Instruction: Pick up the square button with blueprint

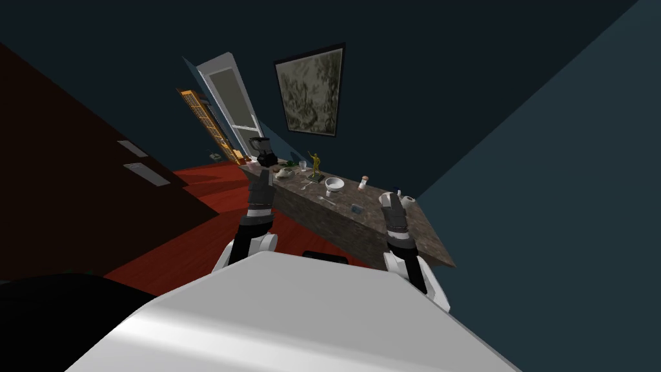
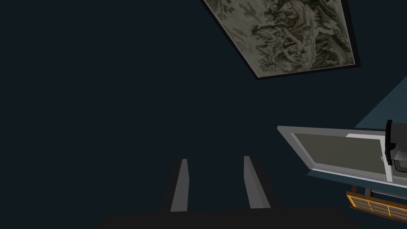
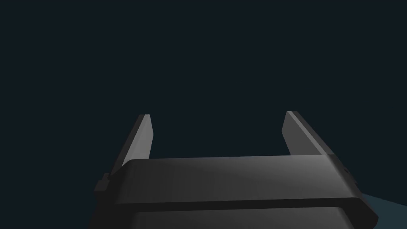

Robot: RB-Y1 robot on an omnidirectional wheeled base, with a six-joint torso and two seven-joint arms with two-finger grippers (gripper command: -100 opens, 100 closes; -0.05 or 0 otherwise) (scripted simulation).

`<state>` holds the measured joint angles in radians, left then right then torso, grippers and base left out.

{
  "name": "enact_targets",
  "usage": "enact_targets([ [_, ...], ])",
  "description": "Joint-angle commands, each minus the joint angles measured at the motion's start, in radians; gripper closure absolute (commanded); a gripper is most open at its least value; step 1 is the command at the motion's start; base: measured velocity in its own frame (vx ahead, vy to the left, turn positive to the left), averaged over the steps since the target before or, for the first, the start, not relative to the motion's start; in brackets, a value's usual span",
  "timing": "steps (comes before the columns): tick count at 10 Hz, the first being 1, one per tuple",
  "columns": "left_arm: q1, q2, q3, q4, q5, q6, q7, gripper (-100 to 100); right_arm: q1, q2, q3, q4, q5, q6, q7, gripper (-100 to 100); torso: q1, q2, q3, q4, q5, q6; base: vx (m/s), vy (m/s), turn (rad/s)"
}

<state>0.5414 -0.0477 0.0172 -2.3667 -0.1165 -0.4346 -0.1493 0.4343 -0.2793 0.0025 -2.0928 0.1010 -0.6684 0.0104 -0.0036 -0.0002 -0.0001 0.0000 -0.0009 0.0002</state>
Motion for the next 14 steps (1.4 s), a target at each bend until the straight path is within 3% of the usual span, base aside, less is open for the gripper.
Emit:
enact_targets([
  [1, 0.000, 0.000, 0.000, 0.000, 0.000, 0.000, 0.000, 0, -0.011, -0.050, 0.008, 0.028, 0.024, -0.011, 0.000, -100, 0.000, 0.000, 0.000, 0.000, 0.000, 0.000, -0.001, -0.047, 0.042],
  [14, 0.000, 0.000, 0.000, 0.000, 0.000, 0.000, 0.000, 0, -0.091, -0.352, 0.049, 0.233, 0.162, -0.096, -0.005, -100, 0.000, 0.000, 0.000, 0.000, 0.000, 0.000, -0.008, -0.038, 0.056],
])
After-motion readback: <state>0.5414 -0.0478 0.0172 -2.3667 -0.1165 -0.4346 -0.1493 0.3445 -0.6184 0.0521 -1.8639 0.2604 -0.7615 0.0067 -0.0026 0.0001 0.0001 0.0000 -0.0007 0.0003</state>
